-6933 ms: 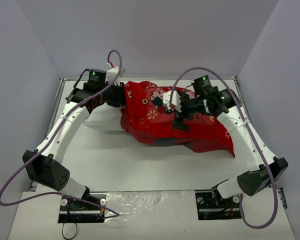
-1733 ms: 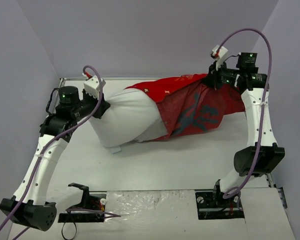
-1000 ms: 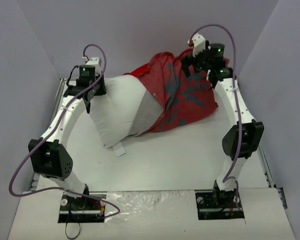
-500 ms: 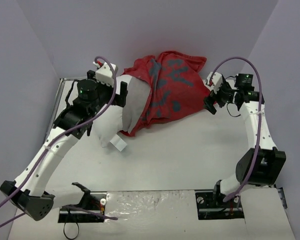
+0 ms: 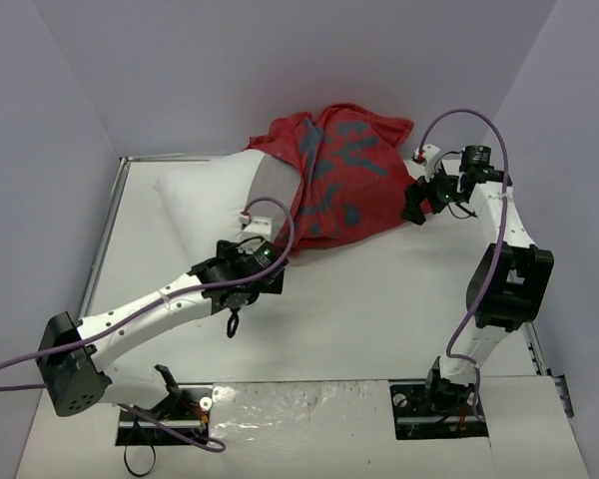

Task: Remove the pillowcase from the pillow

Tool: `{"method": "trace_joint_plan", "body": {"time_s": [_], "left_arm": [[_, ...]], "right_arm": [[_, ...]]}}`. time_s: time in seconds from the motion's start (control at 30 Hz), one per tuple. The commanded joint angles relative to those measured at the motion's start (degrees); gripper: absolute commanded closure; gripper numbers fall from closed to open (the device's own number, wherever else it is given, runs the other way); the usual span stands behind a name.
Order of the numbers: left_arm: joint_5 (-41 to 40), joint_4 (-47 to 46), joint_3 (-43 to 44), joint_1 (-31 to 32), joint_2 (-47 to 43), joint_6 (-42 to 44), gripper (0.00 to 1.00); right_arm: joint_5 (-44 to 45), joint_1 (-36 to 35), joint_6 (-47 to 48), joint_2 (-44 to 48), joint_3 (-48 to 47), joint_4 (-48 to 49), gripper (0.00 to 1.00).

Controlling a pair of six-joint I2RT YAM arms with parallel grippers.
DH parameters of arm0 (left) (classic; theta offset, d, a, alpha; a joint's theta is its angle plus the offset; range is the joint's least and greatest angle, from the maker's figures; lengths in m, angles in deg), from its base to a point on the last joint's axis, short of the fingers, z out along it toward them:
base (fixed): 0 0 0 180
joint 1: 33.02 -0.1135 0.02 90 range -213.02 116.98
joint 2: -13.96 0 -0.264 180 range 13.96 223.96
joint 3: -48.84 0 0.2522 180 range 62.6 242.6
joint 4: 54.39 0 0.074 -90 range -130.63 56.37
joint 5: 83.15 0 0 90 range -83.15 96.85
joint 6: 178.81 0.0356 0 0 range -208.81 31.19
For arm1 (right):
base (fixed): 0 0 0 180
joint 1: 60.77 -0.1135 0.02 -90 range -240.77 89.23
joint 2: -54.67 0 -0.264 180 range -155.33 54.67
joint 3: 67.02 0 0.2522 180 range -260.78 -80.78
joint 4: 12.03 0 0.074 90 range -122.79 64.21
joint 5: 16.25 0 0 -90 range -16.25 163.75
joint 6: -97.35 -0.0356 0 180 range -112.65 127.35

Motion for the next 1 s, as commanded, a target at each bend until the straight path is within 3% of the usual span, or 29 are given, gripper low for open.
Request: {"method": "trace_joint_plan", "body": {"time_s": [0.0,0.13,0.17,0.33,0.4,0.6,0.77,0.97], "left_arm": [[-11.7,6.9,-2.7,-4.6,-5.8,-24.9,0.06],[-12.3,-2.3,-14.5,-5.4,-19.6,-46.3,0.06],[-12.6,-3.8,-18.7,-6.2,-21.6,-55.5,0.06],[-15.5,-3.2,-23.0,-10.1,-28.0,-68.8,0.06],[-12.4,-5.3,-24.1,-16.4,-27.3,-67.6,0.06],[4.0,-23.0,-28.5,-33.3,-20.4,-58.1,0.06],[11.3,-25.9,-25.2,-38.4,-13.7,-51.5,0.06],[13.2,-30.9,-24.3,-40.6,-6.9,-50.2,0.00]], "right_arm": [[-2.8,-1.4,-3.3,2.4,-0.4,-1.1,0.01],[-2.6,-1.9,-2.3,5.0,3.4,-1.0,0.01],[-2.5,-1.9,-2.4,5.5,4.0,-0.9,0.01],[-2.9,-1.9,-3.3,6.0,6.1,-0.8,0.01],[-3.8,-2.0,-3.8,6.0,6.4,-0.8,0.01],[-7.4,-1.7,-2.1,6.3,5.6,-1.8,0.01],[-4.8,-1.5,-4.0,5.3,2.9,-2.1,0.02],[-2.2,-1.2,-6.8,3.5,1.5,-1.8,0.05]]}}
